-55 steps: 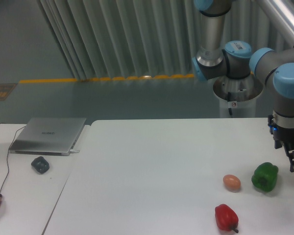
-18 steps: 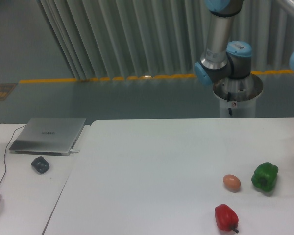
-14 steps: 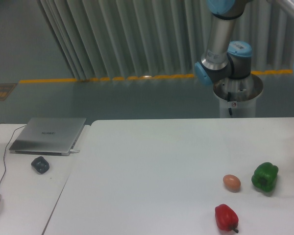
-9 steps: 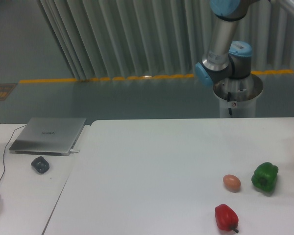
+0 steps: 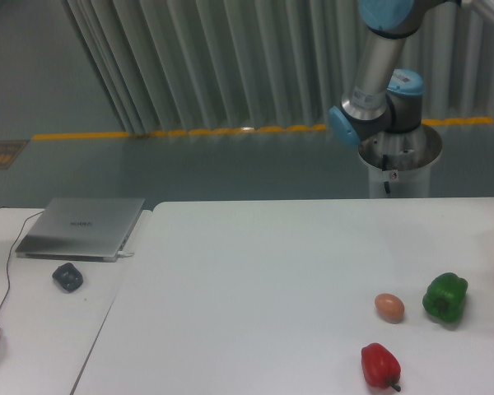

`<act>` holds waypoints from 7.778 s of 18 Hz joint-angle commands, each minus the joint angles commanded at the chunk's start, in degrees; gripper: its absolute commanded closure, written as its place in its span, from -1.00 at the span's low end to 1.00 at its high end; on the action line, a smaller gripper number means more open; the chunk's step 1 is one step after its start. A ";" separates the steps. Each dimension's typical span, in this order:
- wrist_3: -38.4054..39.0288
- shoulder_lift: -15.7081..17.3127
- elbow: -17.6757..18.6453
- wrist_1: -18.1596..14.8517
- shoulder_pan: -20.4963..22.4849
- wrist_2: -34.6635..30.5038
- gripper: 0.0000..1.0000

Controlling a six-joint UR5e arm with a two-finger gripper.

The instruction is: Place the triangular bread on the table

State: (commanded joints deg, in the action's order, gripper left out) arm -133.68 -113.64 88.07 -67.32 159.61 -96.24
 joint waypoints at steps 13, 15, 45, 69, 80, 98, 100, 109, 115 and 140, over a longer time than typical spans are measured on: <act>0.53 -1.14 0.52 0.00 0.44 -0.18 -1.00; 0.44 -1.23 1.05 0.00 0.79 -0.18 -1.00; 5.89 0.70 -5.71 -12.12 1.41 -0.35 0.74; 38.30 2.64 -12.92 -21.19 -7.55 12.30 0.88; 60.54 0.70 -9.25 -4.59 -12.04 12.04 0.74; 62.14 -1.94 -6.77 2.37 -12.13 10.47 -1.00; 62.05 -1.94 -6.59 2.37 -12.22 9.50 -1.00; 61.61 -0.09 -4.75 1.93 -14.06 6.07 -1.00; 54.06 2.37 -3.16 -1.22 -16.17 -0.17 -1.00; 53.26 10.02 -1.41 -13.71 -19.51 -1.23 -1.00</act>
